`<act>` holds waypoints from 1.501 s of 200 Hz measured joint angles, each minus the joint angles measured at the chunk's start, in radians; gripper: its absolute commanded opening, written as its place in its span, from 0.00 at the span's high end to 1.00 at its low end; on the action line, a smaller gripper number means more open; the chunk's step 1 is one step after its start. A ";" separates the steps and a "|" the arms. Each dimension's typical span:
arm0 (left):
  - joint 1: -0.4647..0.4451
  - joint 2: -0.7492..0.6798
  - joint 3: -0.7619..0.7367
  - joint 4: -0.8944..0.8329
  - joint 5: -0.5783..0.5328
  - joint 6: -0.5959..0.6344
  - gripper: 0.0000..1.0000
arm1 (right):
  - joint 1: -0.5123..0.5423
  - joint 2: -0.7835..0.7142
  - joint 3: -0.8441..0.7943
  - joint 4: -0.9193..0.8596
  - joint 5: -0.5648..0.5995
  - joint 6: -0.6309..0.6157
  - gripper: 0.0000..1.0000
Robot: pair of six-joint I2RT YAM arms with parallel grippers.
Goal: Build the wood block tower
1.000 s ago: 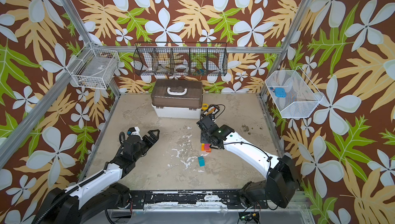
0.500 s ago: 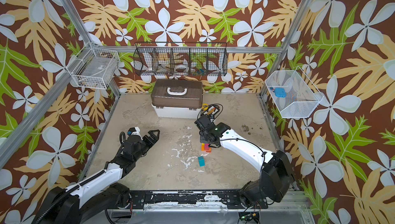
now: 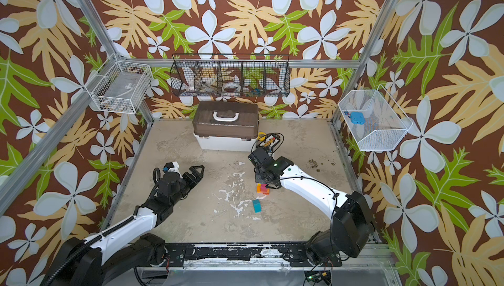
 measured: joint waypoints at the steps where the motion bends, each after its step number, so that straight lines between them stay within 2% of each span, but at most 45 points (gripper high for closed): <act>1: 0.000 0.000 0.000 0.000 0.000 0.000 0.00 | 0.000 0.000 0.000 0.000 0.000 0.000 0.78; 121: 0.000 -0.001 0.000 0.000 0.000 0.000 0.00 | 0.000 0.010 0.003 0.011 -0.010 0.000 0.67; 238: 0.000 -0.001 0.000 0.000 0.000 0.000 0.00 | 0.000 0.006 0.009 0.009 -0.006 0.000 0.51; 260: 0.000 -0.001 0.000 0.000 0.000 0.000 0.00 | 0.000 -0.013 0.010 0.001 0.002 0.000 0.43; 300: 0.000 -0.001 0.000 0.000 0.000 0.000 0.00 | 0.000 -0.110 -0.008 -0.004 0.019 -0.015 0.19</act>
